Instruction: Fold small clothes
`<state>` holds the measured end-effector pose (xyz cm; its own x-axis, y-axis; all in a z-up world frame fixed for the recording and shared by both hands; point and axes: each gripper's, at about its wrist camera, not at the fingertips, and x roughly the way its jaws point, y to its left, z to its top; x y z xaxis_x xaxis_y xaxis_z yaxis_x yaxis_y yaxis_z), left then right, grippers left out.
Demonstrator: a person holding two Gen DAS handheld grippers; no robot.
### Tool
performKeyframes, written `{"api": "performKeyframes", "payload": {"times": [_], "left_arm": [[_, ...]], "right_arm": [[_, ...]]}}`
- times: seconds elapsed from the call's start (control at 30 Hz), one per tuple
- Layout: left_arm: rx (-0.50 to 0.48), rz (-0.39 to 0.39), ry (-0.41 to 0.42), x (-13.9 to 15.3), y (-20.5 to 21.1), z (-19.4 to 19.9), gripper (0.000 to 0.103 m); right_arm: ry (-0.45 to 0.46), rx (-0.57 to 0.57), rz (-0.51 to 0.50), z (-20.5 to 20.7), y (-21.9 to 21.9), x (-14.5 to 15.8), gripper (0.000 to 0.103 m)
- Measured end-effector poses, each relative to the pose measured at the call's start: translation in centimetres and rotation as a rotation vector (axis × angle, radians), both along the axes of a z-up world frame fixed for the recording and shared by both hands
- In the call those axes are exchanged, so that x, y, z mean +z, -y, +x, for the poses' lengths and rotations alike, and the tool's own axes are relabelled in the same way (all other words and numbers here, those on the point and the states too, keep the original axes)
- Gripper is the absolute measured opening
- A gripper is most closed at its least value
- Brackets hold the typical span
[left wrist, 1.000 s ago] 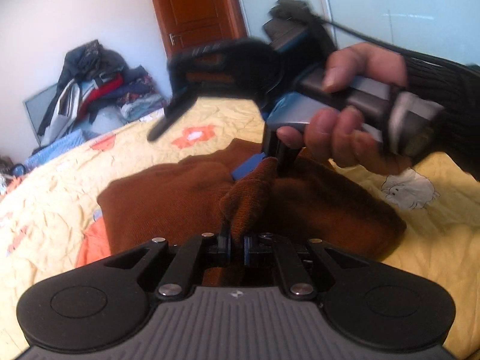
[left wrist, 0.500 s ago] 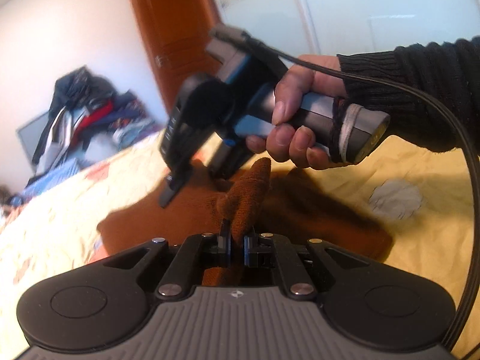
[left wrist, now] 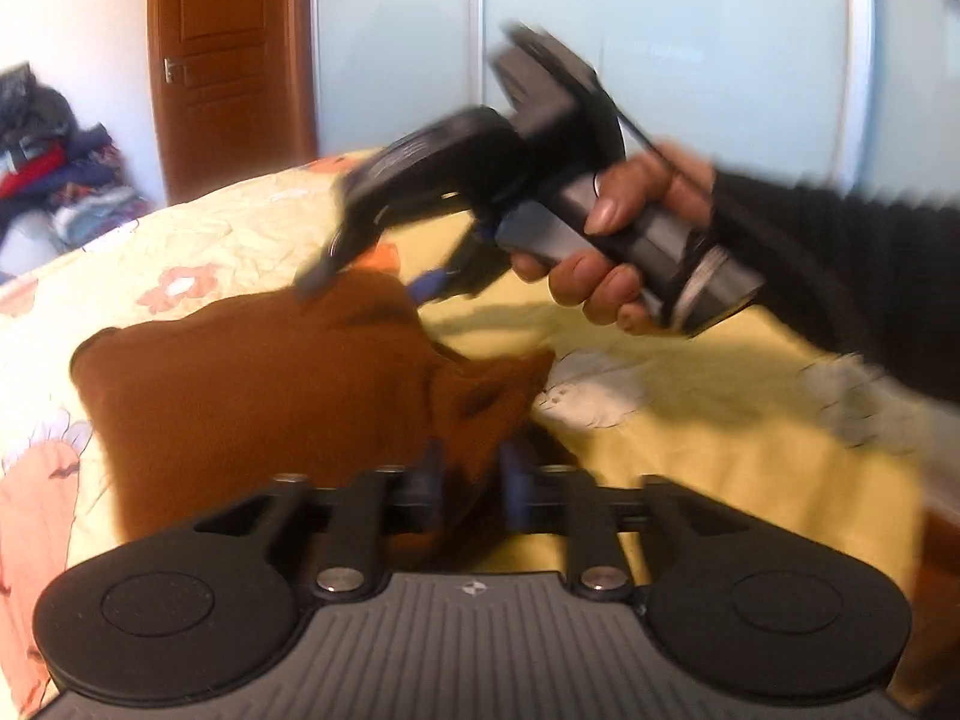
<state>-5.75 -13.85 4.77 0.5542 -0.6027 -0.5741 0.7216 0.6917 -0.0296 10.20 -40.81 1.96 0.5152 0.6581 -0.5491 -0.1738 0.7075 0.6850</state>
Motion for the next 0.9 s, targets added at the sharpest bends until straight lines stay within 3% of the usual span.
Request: {"api": "performKeyframes", "payload": {"times": [0.03, 0.07, 0.13, 0.23, 0.33, 0.4, 0.43, 0.47, 0.5, 0.57, 0.6, 0.73, 0.9], "left_arm": [[0.020, -0.022, -0.001, 0.5, -1.6, -0.4, 0.073], [0.056, -0.049, 0.015, 0.7, -3.5, -0.5, 0.098], [0.134, -0.086, 0.042, 0.7, -6.8, -0.6, 0.101], [0.326, -0.123, -0.071, -0.1, -10.3, 3.0, 0.101], [0.502, -0.363, -0.322, -2.0, -14.0, 9.2, 0.100], [0.551, -0.521, -0.483, -3.7, -15.4, 13.2, 0.100], [0.580, -0.580, -0.546, -4.6, -15.8, 14.9, 0.097], [0.589, -0.620, -0.607, -5.6, -16.0, 16.3, 0.083], [0.587, -0.646, -0.665, -6.6, -15.8, 17.7, 0.050], [0.572, -0.652, -0.750, -7.8, -15.0, 19.9, 0.030], [0.563, -0.644, -0.749, -7.9, -14.8, 20.5, 0.025], [0.537, -0.517, -0.613, -5.4, -13.6, 20.2, 0.016], [0.521, -0.459, -0.433, -1.1, -15.7, 19.9, 0.015]], "right_arm": [[0.039, -0.038, 0.007, -0.2, 0.7, 0.6, 0.097], [0.071, -0.073, 0.008, -0.3, 1.0, 1.2, 0.097], [0.069, -0.097, 0.000, 0.7, 1.8, 1.6, 0.096], [0.013, -0.064, -0.074, 2.7, 1.2, 0.6, 0.092], [-0.052, -0.015, -0.098, 4.8, -0.7, -1.2, 0.087], [-0.049, 0.016, -0.097, 5.5, -2.3, -1.7, 0.087], [-0.049, 0.026, -0.102, 5.4, -3.0, -1.5, 0.087], [-0.053, 0.040, -0.096, 5.8, -3.6, -1.6, 0.086], [-0.059, 0.051, -0.077, 5.7, -3.9, -1.4, 0.083], [-0.077, 0.079, -0.063, 5.6, -4.6, -1.7, 0.050], [-0.082, 0.084, -0.078, 5.5, -4.8, -1.8, 0.035], [-0.079, 0.077, -0.059, 5.1, -4.8, -1.5, 0.030], [0.013, 0.107, 0.051, 5.4, -7.0, 1.4, 0.029]]}}
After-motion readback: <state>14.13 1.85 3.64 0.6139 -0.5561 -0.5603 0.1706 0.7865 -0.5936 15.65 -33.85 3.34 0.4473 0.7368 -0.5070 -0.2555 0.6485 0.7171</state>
